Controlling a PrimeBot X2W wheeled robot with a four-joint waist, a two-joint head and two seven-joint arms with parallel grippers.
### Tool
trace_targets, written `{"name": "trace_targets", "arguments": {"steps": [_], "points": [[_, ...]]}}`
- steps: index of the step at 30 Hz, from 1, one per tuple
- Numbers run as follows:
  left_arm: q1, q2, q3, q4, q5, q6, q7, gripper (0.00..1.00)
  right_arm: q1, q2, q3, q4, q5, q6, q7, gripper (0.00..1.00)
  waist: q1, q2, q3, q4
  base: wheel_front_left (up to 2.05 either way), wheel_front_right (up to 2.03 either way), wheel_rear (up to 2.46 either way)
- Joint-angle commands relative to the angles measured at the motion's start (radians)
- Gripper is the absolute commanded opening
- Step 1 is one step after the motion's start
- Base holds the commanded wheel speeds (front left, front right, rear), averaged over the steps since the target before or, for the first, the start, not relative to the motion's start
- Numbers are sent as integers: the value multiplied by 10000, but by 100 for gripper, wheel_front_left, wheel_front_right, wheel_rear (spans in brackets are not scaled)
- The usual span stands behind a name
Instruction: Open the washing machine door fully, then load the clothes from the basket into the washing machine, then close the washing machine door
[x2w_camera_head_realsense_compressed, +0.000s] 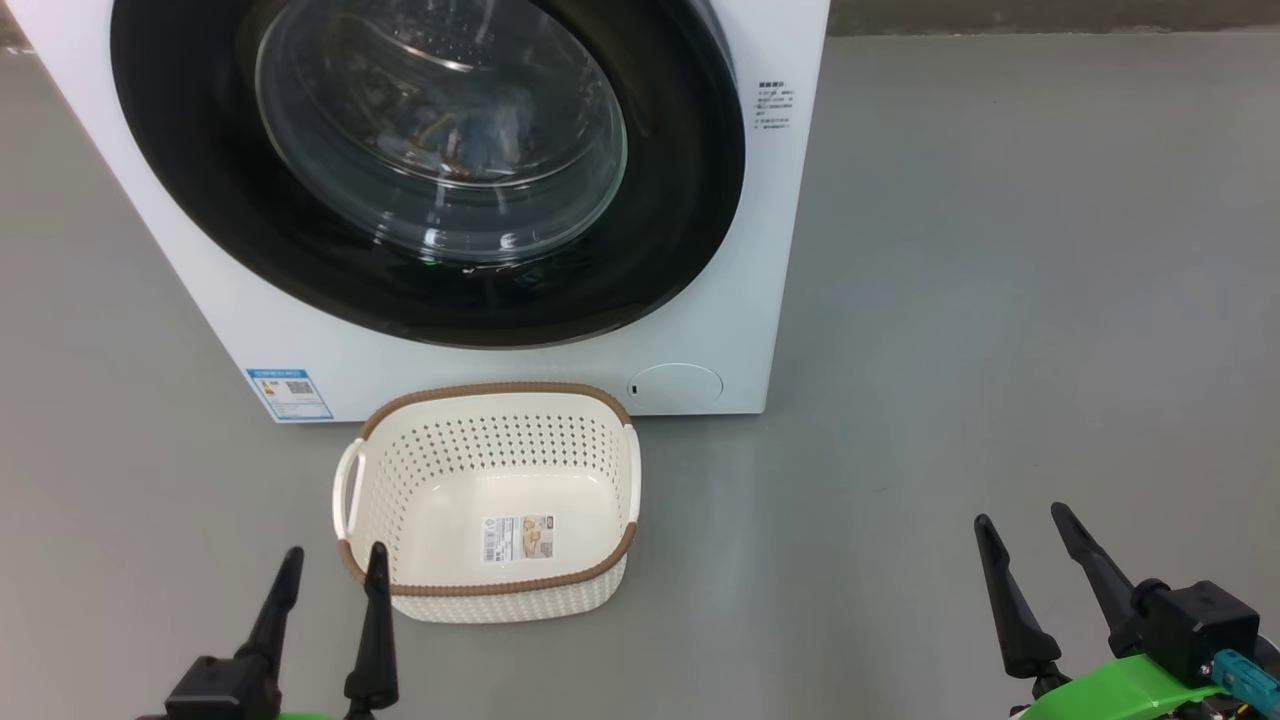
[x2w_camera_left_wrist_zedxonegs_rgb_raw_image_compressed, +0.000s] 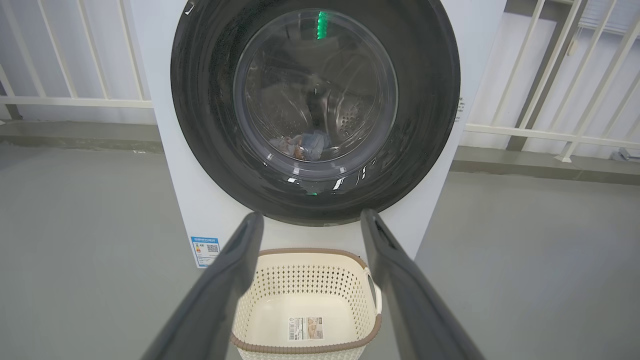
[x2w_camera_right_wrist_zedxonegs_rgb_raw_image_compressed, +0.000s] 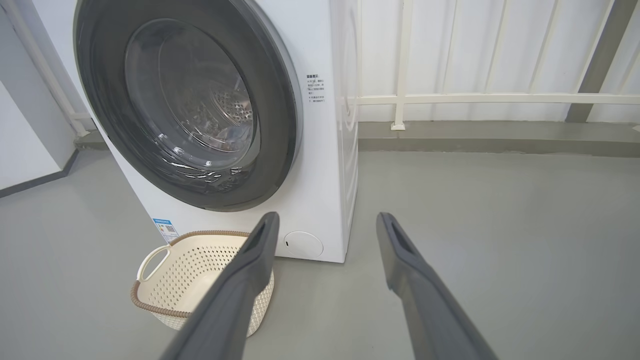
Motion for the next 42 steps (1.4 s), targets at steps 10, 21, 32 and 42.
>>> {"name": "trace_targets", "arguments": {"steps": [10, 21, 32, 42], "points": [[62, -128, -16, 372, -419, -60, 62, 0, -2, 22, 31, 479, 619, 0, 16, 0, 6, 0, 12, 31, 0, 0, 0], [-82, -126, 212, 566, -1625, -262, 259, 0, -190, -58, 77, 758, 1966, -5, 102, 0, 0, 0, 0, -18, 0, 0, 0], [-247, -142, 470, 791, -2924, -493, 480, 0, -380, -119, 108, 1042, 3408, -10, 203, 0, 0, 0, -14, -70, 0, 0, 0], [-373, -164, 697, 940, -3991, -679, 671, 0, -532, -159, 119, 1271, 4592, -15, 299, 0, 0, 0, -26, -114, 0, 0, 0]]}}
